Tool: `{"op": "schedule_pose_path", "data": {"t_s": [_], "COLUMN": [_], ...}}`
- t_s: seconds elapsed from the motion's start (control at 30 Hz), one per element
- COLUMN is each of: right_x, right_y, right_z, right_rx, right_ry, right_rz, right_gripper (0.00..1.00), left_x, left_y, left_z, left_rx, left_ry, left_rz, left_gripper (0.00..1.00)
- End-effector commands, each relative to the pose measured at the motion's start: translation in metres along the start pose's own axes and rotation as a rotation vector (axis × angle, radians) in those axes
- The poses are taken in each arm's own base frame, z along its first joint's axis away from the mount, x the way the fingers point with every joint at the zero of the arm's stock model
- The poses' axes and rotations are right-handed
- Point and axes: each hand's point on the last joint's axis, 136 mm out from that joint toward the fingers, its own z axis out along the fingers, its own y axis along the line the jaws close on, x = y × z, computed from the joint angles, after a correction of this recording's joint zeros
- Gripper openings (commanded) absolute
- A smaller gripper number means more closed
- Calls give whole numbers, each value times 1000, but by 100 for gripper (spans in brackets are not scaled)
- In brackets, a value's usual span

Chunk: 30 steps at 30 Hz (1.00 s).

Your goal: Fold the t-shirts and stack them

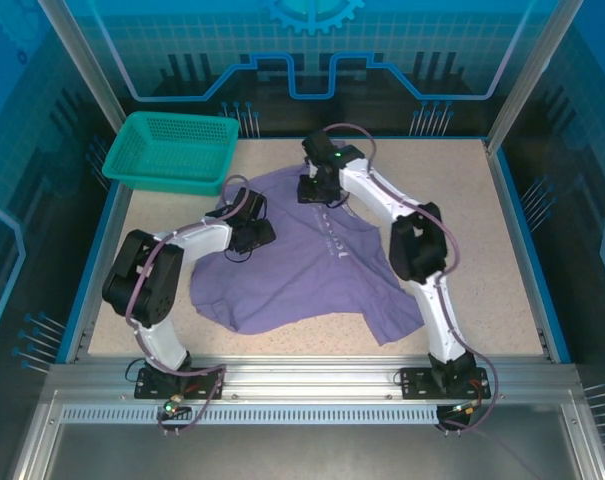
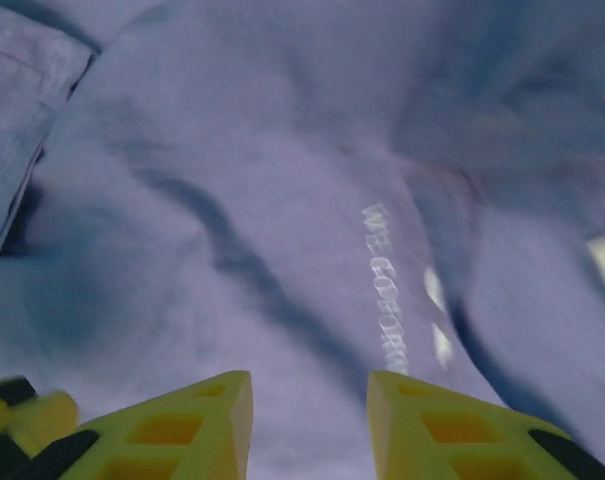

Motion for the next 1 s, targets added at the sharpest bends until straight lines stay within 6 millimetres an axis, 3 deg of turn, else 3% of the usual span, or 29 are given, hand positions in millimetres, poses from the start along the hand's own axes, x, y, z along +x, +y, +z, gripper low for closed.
{"op": "schedule_pose_path", "data": {"t_s": [0.0, 0.13, 0.33, 0.6, 0.97], "right_x": [23, 20, 16, -1, -15], "right_y": [18, -12, -93, -180, -274], "right_z": [21, 43, 52, 15, -47], "right_rx": [-17, 37, 91, 88, 113], "right_ry": [134, 167, 207, 140, 16], "right_rz": [-84, -25, 170, 369, 555], "right_gripper": [36, 37, 37, 42, 53], "left_x": [-21, -19, -14, -21, -26], "left_y": [15, 42, 67, 78, 78], "left_z": [2, 8, 14, 17, 17], "left_rx": [-39, -93, -129, -156, -137], "left_ry": [-86, -84, -81, -92, -88], "left_rz": [-38, -69, -98, -118, -137], "left_gripper": [56, 56, 56, 56, 57]}}
